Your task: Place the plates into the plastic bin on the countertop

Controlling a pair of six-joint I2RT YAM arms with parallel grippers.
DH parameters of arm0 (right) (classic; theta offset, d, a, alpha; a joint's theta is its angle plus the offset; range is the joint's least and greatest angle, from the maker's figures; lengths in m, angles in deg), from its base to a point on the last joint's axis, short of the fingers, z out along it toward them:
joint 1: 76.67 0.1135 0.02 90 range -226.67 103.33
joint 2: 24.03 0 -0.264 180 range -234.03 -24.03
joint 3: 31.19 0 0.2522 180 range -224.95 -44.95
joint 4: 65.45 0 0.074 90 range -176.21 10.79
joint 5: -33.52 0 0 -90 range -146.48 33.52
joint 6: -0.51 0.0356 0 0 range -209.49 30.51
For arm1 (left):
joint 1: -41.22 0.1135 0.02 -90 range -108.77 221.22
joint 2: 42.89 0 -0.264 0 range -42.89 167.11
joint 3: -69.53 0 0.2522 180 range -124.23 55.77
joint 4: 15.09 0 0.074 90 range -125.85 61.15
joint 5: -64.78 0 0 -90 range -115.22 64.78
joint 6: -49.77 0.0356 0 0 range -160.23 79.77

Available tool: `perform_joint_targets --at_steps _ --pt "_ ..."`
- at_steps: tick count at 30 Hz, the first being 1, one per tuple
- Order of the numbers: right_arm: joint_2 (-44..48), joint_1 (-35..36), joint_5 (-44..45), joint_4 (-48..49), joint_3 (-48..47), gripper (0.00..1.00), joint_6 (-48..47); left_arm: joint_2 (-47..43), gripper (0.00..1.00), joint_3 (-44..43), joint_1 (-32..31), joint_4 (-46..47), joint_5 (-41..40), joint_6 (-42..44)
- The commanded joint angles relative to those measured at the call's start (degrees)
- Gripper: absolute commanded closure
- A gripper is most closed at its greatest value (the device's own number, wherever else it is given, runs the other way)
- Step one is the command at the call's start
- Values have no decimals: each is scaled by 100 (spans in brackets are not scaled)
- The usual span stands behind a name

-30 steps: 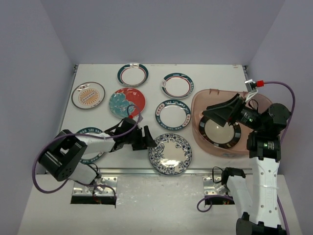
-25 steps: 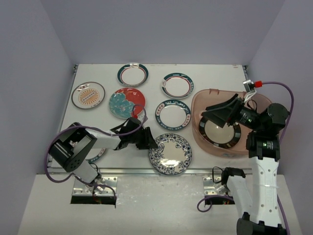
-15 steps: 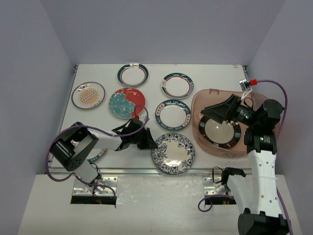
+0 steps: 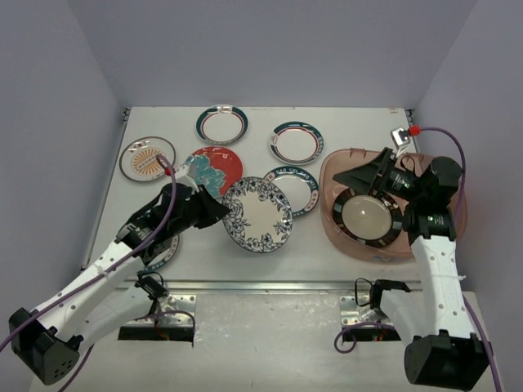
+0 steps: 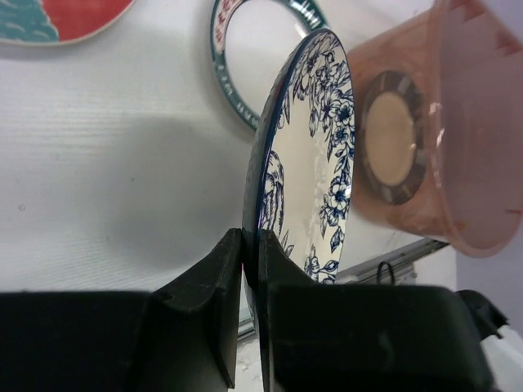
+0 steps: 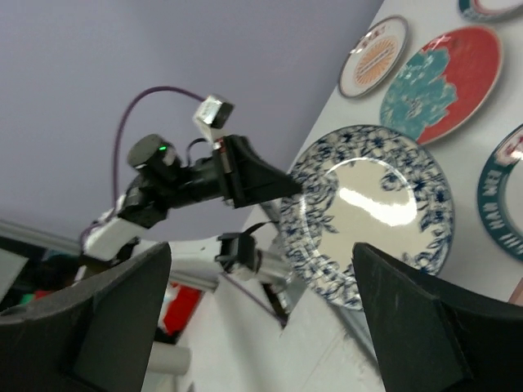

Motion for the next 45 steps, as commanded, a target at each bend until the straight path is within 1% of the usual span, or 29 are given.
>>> perform_joint_targets --at_steps 1,3,4,7,9,10,11,12,13,14,16,17,20,22,23,24,26,27,29,30,32,34,35,36,39,41,44,45 --pt "-379 443 1164 -2941 -1282 6 -3216 -417 100 -942 92 687 522 -481" --pt "-773 617 1195 -3614 -1582 8 -3782 -461 100 -1096 86 1028 845 -645" --pt "-1048 706 1144 -3733 -1639 10 -3891 -480 100 -1161 90 1191 1073 -711" --pt "-1400 1233 1192 -3711 -1718 13 -3946 -406 100 -1200 92 1803 1621 -1055" --pt "-1499 1437 1124 -3640 -1725 21 -3952 -263 100 -1192 83 2120 1923 -1202" --pt "-1529 1548 1151 -3603 -1729 22 -3955 -226 100 -1182 83 2212 2068 -1270" --pt "-1528 1594 1198 -3553 -1718 23 -3933 -190 100 -1162 83 2338 2149 -1311" --pt "-1520 1609 1221 -3462 -1686 27 -3880 -145 100 -1124 83 2608 2248 -1343" --pt "-1520 1610 1221 -3461 -1670 27 -3879 -144 100 -1124 83 2663 2249 -1358" --pt "-1488 1610 1100 -3339 -1629 47 -3830 -96 100 -1124 83 2724 2273 -1359" --pt "-1451 1610 832 -3149 -1591 93 -3741 -66 100 -1141 92 2824 2301 -1334" --pt "-1433 1610 800 -3102 -1590 100 -3721 -40 100 -1142 92 2826 2276 -1316" --pt "-1300 1601 876 -2918 -1471 100 -3559 52 100 -1231 86 2779 2091 -1178" --pt "-1240 1549 1081 -2787 -1409 100 -3379 123 81 -1367 90 2521 1804 -927" --pt "-1194 1506 1177 -2720 -1361 100 -3293 170 56 -1475 92 2337 1663 -796" --pt "-1127 1396 1263 -2651 -1299 100 -3180 229 20 -1635 92 2080 1455 -625" --pt "-1021 989 1446 -2550 -1226 100 -2847 307 2 -1942 91 1450 864 -228" --pt "-914 596 1541 -2510 -1142 100 -2639 330 1 -2239 86 822 527 -3" --pt "-574 -356 1687 -2437 -1001 100 -2143 298 0 -2564 83 -53 -488 338" --pt "-447 -673 1806 -2438 -922 100 -2006 234 0 -2679 83 -459 -790 536" --pt "-187 -1506 1959 -2441 -841 100 -1623 58 0 -2703 81 -866 -1390 894" --pt "-66 -2153 2135 -2445 -730 100 -1273 -109 0 -2615 92 -981 -1503 1228" --pt "-32 -2258 2272 -2472 -668 100 -1224 -177 0 -2527 92 -1056 -1496 1521" --pt "20 -2389 2584 -2493 -567 100 -1159 -233 0 -2421 92 -1153 -1535 1698" --pt "181 -2773 3229 -2510 -320 100 -1065 -415 0 -2065 85 -1292 -1730 1929" --pt "329 -2811 3834 -2514 -213 100 -1309 -536 0 -1791 92 -1179 -1778 2048" --pt "479 -2811 4471 -2673 19 100 -1685 -719 0 -1255 94 -837 -1870 2095" --pt "609 -2803 4649 -2460 287 100 -1724 -757 0 -979 109 -629 -1839 2095"
